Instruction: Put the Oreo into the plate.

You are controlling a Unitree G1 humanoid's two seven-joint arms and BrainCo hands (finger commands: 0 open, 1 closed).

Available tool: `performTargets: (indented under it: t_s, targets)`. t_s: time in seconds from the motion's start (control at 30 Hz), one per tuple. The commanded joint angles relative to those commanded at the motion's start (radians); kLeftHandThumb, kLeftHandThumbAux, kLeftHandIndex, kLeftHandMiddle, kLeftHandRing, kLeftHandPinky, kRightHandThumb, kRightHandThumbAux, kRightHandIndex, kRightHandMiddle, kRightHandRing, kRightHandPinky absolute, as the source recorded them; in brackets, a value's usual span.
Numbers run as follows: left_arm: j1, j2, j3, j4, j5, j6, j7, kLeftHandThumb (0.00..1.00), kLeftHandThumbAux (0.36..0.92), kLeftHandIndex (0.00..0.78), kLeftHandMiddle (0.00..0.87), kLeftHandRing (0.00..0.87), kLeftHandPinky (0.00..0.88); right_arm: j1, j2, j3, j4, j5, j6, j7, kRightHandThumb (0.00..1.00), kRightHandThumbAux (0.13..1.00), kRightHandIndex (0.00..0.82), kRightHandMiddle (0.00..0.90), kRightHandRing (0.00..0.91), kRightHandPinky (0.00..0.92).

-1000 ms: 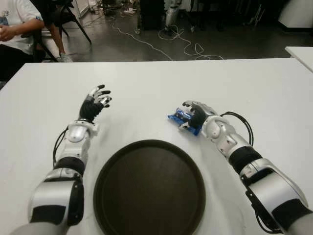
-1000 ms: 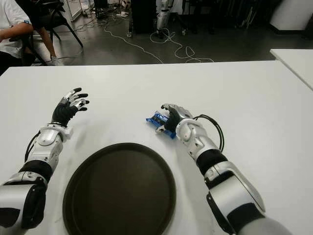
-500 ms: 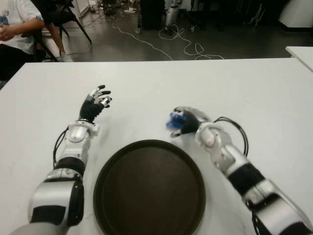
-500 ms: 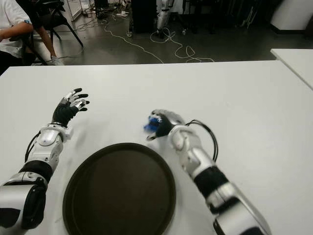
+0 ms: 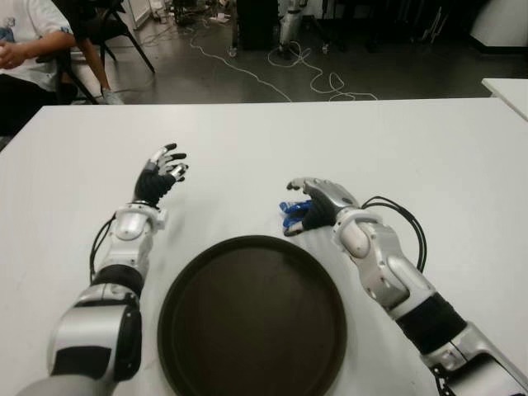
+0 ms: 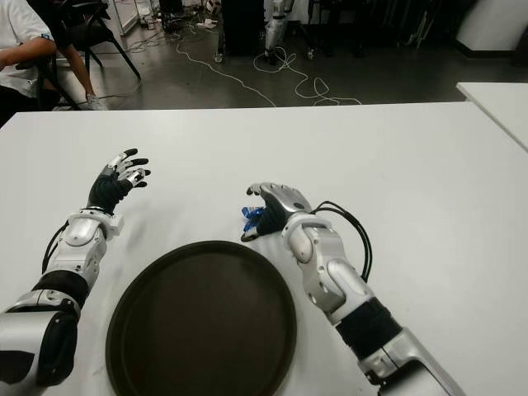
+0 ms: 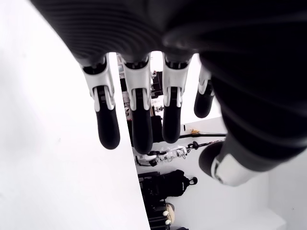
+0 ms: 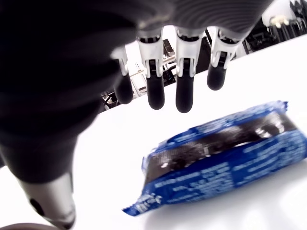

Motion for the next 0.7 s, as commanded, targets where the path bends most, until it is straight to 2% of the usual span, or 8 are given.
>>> performTargets:
  t_s: [0.3, 0.5, 0.63, 0.7]
  targets:
    - [0.003, 0.000, 0.000, -0.009, -0.001, 0.003, -0.001, 0.285, 0.688, 0.140, 0.230, 0.258, 0.309, 0.003, -0.016, 0.031, -0.060, -0.065, 0.048, 0.064, 0.000, 0.735, 0.233, 0.216, 0.201, 0.161]
    - [0.006, 0.001, 0.001, -0.013, -0.002, -0.001, -0.004, 0.278, 0.671, 0.139, 0.235, 0.264, 0.316, -0.002, -0.044, 0.058, -0.083, -0.123, 0.046, 0.103, 0.000, 0.754, 0.283, 0.295, 0.294, 0.267]
    - [0.008, 0.001, -0.001, -0.017, 0.000, 0.003, -0.002, 0.267, 0.661, 0.136, 0.234, 0.265, 0.311, -0.001, -0.070, 0.073, -0.089, -0.170, 0.012, 0.094, 0.003, 0.799, 0.363, 0.386, 0.390, 0.386]
    - [0.008, 0.002, -0.002, -0.018, 0.000, 0.004, -0.001, 0.263, 0.660, 0.138, 0.234, 0.265, 0.308, 0.002, -0.078, 0.077, -0.088, -0.189, -0.002, 0.083, 0.040, 0.818, 0.401, 0.425, 0.424, 0.424]
